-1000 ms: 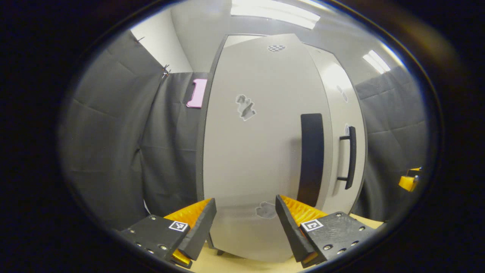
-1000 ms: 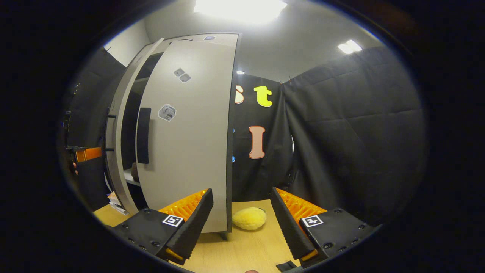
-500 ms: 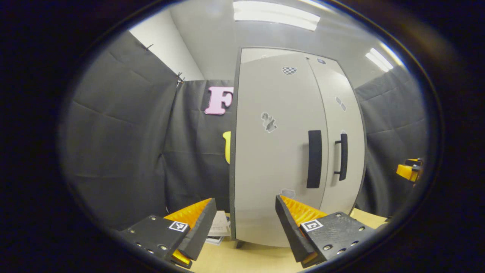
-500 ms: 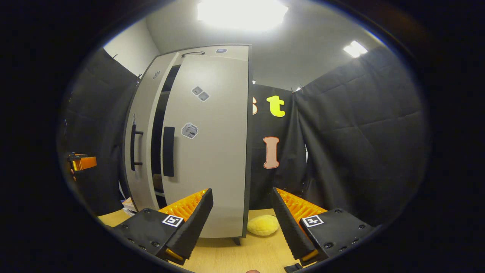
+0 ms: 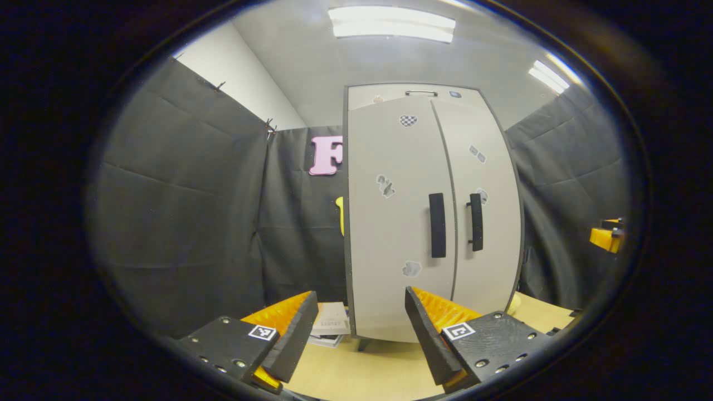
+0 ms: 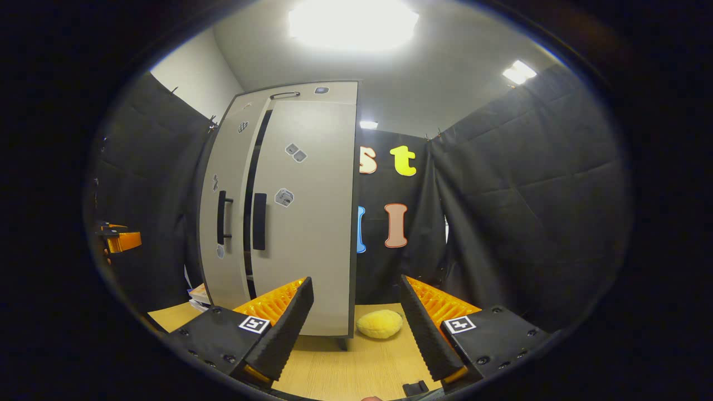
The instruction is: Grab one shoe with the right hand and put it into the shoe cabinet, grab the other shoe with the left hand and put it into the shoe cabinet; then close the right door with the right hand and the left door with the left hand.
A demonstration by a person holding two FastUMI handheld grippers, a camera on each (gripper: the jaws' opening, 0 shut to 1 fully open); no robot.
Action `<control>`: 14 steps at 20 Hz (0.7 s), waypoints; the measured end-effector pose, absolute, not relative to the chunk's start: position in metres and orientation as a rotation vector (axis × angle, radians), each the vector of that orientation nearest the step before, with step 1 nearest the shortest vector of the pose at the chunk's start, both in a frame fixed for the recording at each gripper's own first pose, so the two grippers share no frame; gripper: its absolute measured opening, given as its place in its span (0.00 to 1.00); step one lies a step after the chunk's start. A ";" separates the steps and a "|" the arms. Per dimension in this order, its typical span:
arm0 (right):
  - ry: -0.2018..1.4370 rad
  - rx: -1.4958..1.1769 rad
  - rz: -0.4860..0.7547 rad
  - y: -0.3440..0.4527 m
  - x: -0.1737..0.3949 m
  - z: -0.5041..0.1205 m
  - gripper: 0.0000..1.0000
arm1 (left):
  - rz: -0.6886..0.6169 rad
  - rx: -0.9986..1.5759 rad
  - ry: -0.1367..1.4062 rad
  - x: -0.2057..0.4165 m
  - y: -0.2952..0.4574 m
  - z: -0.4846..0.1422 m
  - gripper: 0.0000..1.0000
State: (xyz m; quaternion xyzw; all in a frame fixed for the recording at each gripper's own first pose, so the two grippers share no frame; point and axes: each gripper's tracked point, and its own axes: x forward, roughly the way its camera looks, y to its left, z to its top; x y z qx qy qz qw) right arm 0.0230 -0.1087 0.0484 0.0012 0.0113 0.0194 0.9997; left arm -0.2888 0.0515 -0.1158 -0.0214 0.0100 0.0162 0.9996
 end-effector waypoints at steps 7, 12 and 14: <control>-0.001 -0.009 0.057 -0.113 -0.004 0.047 0.96 | 0.071 -0.022 0.022 -0.328 0.058 -0.117 0.96; -0.011 -0.010 0.061 -0.111 -0.008 0.048 0.96 | 0.087 -0.005 0.016 -0.335 0.061 -0.115 0.96; -0.016 -0.010 0.061 -0.111 -0.006 0.049 0.97 | 0.089 -0.003 0.021 -0.336 0.061 -0.116 0.96</control>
